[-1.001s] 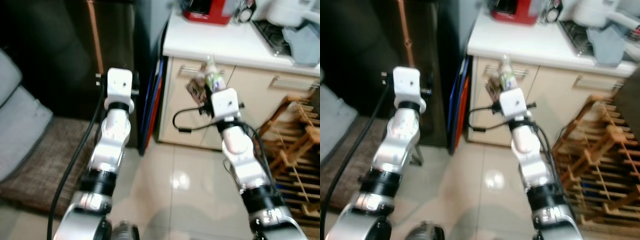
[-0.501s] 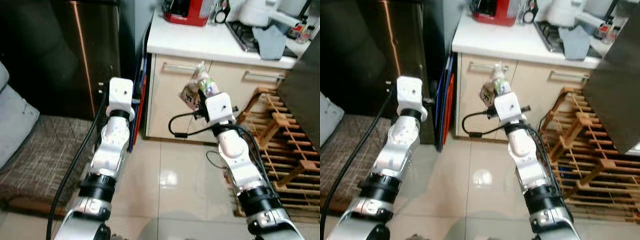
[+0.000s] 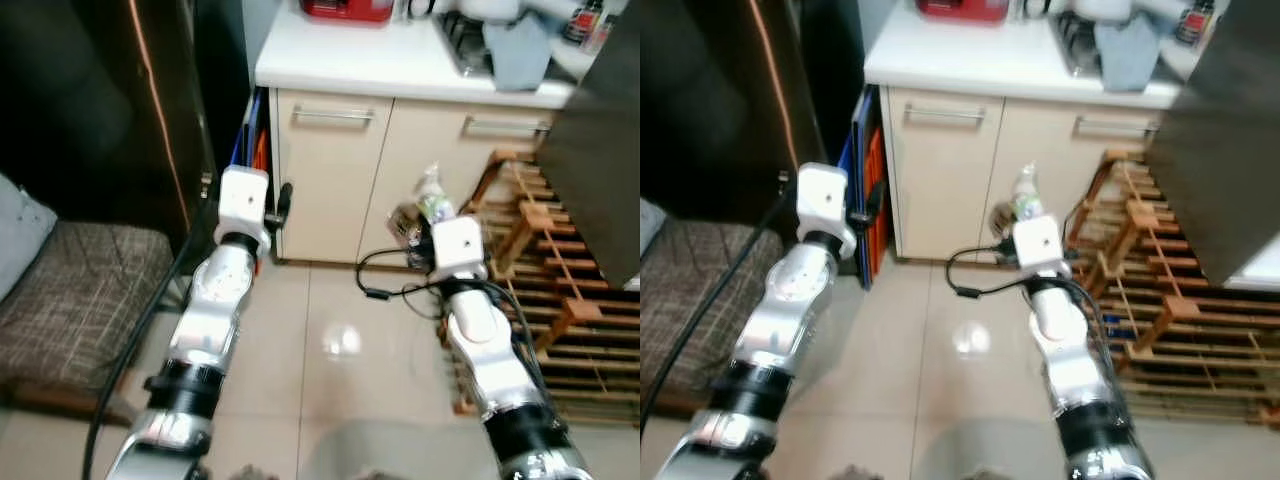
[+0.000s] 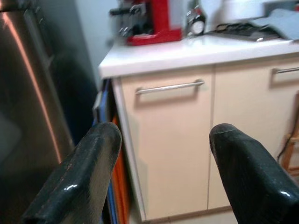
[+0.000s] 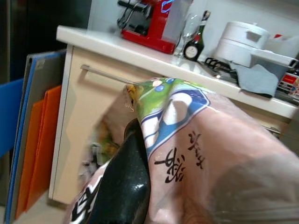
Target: Restocking fridge
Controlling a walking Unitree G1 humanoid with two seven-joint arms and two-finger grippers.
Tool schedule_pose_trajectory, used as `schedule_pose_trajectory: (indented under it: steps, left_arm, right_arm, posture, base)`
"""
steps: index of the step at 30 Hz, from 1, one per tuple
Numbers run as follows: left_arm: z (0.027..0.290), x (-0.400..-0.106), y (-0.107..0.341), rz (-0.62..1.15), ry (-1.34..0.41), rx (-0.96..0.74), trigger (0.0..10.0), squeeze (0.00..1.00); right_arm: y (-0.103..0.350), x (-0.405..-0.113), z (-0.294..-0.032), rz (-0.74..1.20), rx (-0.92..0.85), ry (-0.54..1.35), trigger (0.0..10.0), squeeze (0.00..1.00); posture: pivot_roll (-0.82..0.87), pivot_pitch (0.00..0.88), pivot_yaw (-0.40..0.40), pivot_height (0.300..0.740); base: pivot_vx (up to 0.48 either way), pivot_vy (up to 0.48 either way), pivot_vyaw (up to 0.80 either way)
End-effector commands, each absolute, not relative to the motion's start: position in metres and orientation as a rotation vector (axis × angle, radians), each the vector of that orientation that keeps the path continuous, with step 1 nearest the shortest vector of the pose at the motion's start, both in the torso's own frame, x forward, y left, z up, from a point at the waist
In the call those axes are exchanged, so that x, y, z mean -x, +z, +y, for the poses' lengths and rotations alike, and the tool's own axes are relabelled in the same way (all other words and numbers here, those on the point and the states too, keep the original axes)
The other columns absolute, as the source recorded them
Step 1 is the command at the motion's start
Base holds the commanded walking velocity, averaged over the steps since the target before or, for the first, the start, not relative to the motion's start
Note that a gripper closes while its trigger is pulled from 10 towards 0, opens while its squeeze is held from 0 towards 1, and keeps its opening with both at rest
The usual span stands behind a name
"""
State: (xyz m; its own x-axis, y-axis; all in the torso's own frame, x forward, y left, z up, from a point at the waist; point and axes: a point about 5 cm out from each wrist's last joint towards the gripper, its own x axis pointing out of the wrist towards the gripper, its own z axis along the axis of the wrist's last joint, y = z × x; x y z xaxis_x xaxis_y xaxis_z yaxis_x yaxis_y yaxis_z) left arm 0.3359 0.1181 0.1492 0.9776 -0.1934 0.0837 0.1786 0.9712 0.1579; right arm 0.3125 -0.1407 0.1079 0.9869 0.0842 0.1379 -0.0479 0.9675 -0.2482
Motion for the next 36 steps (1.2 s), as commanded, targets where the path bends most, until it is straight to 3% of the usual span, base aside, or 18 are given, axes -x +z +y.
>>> schedule_pose_trajectory:
  steps: [1, 10, 21, 36]
  left_arm:
    - [0.104, -0.335, 0.156, -0.121, -0.248, -0.145, 10.0, 0.00]
    - [0.107, -0.339, 0.159, -0.128, -0.246, -0.166, 10.0, 0.00]
    - [0.098, -0.350, 0.155, -0.116, -0.204, -0.155, 10.0, 0.00]
    - [0.099, -0.355, 0.154, -0.124, -0.217, -0.178, 10.0, 0.00]
  right_arm:
    - [0.115, -0.315, -0.154, -0.176, 0.228, 0.002, 0.0, 0.00]
    - [0.116, -0.315, -0.155, -0.181, 0.230, -0.004, 0.0, 0.00]
    - [0.127, -0.323, -0.161, -0.206, 0.285, 0.039, 0.0, 0.00]
    - [0.123, -0.322, -0.159, -0.204, 0.279, 0.036, 0.0, 0.00]
  posture:
    - [-0.05, 0.000, 0.074, 0.740]
    - [-0.05, 0.000, 0.067, 0.740]
    - [-0.06, 0.000, -0.004, 0.740]
    - [-0.06, 0.000, 0.018, 0.740]
  base:
    - [0.000, -0.469, 0.00]
    - [0.000, -0.469, 0.00]
    - [0.000, -0.464, 0.00]
    - [0.000, -0.461, 0.00]
